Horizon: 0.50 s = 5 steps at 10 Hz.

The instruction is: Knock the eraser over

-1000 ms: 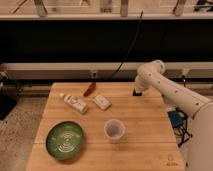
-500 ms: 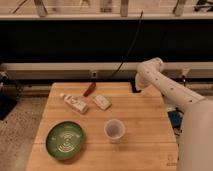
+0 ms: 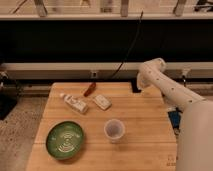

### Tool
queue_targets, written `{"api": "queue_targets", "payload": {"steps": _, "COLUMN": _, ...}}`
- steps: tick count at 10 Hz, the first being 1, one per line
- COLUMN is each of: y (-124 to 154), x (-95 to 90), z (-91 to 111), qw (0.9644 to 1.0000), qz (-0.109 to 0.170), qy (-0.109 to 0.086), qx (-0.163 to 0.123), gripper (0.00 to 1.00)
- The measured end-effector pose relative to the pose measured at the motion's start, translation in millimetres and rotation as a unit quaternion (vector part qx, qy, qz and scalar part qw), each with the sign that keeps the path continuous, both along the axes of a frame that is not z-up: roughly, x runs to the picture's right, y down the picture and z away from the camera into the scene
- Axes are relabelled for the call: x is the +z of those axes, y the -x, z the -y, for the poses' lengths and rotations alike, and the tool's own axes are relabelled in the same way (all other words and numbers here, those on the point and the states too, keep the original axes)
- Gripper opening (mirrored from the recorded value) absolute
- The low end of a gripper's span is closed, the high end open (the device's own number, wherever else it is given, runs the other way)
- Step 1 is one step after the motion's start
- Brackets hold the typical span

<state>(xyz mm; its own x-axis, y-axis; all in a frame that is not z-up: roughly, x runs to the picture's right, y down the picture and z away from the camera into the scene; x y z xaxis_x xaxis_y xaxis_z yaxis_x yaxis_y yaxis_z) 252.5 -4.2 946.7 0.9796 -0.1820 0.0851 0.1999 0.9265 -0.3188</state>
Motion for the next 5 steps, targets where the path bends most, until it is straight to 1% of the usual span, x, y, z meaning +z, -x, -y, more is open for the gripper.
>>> {"api": "queue_targets", "payload": {"steps": 2, "y": -6.5, "x": 0.9, "z": 2.3, "qw": 0.9999, "qz": -0.002, "qy": -0.006, "qx": 0.009, "gripper": 0.0}}
{"api": "queue_targets", "payload": {"steps": 3, "y": -7.5, "x": -0.9, "z": -1.4, "qw": 1.0, "qz": 0.002, "qy": 0.0, "qx": 0.0, "gripper": 0.0}}
{"api": "queue_targets", "payload": {"steps": 5, "y": 8.6, "x": -3.6, "z": -5.6, "qw": 0.9998, "qz": 0.011, "qy": 0.007, "qx": -0.016, "gripper": 0.0}}
